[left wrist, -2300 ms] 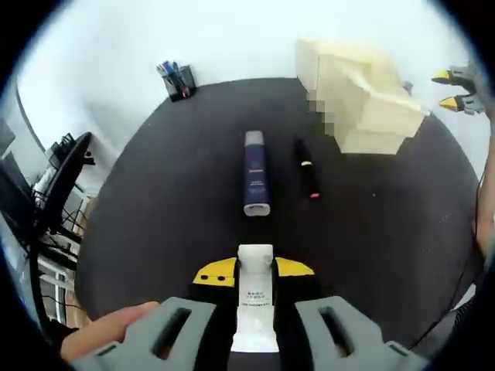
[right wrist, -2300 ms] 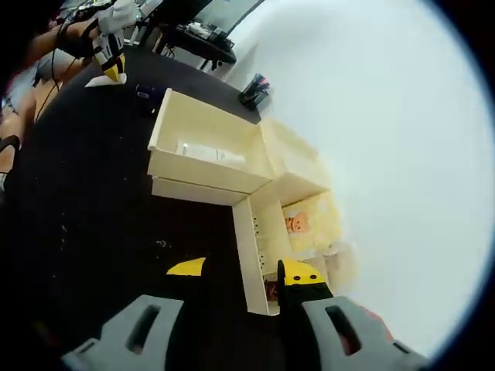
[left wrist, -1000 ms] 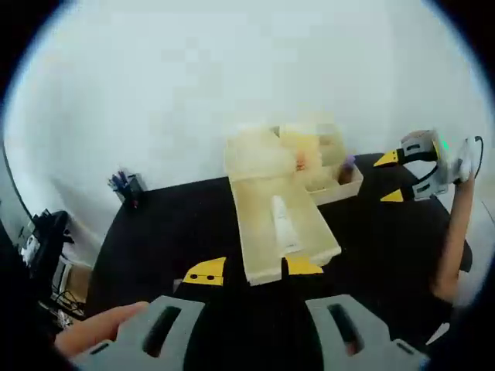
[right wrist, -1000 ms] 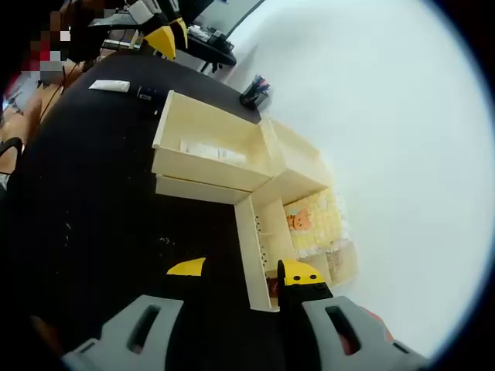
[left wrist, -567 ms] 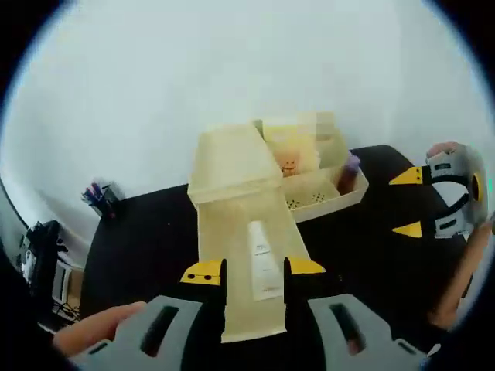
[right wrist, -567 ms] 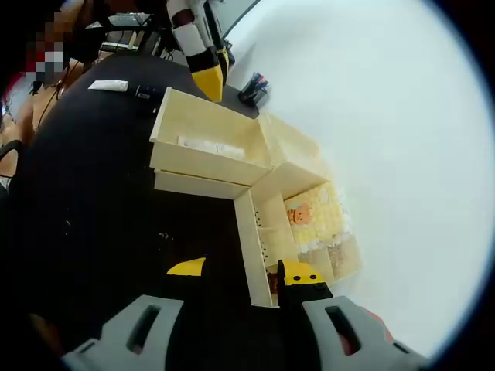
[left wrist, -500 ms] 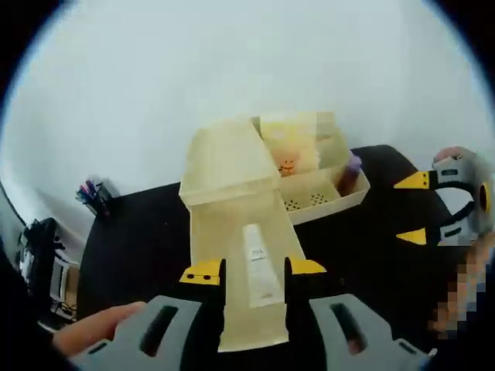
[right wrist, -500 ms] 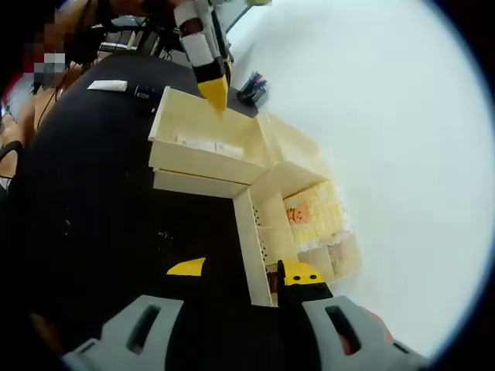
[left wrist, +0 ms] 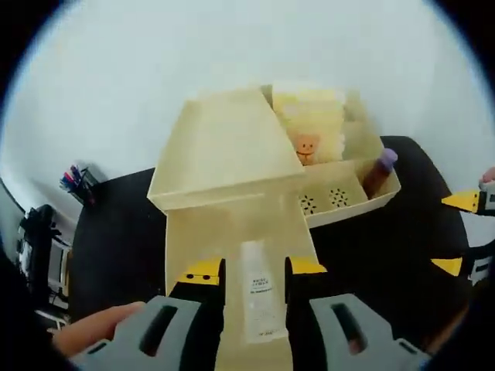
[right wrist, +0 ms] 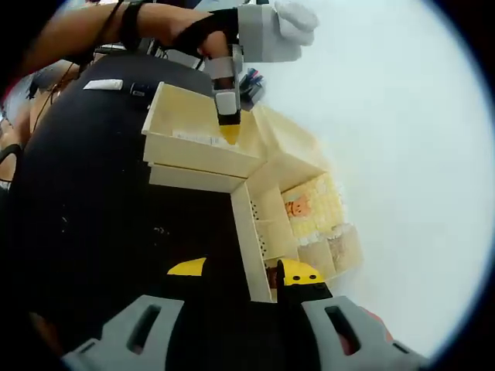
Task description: Open the drawer, pick up the cosmetic bottles from the table one by one, place them into the drawer, release the gripper, close the drawer, and move the gripper away
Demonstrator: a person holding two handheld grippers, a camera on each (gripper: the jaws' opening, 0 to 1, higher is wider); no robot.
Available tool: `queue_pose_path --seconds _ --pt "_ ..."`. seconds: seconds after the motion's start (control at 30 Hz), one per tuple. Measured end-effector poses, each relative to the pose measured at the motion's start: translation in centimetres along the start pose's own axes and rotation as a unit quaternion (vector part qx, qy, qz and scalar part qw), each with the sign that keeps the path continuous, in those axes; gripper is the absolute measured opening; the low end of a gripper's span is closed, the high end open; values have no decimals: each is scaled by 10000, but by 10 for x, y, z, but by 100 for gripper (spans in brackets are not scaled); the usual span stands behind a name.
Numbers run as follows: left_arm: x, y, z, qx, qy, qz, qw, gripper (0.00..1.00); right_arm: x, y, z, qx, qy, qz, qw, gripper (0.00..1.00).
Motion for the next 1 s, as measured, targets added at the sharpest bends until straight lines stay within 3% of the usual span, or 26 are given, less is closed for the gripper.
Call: queue_pose_path --seconds 0.23,0.4,0.5,0.73,1.0 --pt "8 -17 2 -113 -174 -198 9996 25 -1 -3 0 -63 20 -20 10000 31" --pt "13 -25 2 -158 -72 -38 9998 25 -1 -4 -1 -78 21 -23 10000 31" --pt "11 -32 3 -235 -105 -146 9996 25 2 -3 -2 -82 39 -30 10000 31" --pt "18 -33 11 -245 -136 -125 9995 18 1 -5 -2 -103 59 -50 9999 31" --pt "14 -20 7 -136 -79 -101 9998 15 1 -5 -1 -121 55 -57 9999 31"
Point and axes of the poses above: the point that each gripper's makers call its tool centre point, and the gripper's own axes: y roughly backward along the fingers, x roughly to its right, z roughly out of its underside, the point moved 7 cm from there along y, roughly backward along the fingers, and after that the axes turned 15 degrees about -z, right-handed, at the moved point
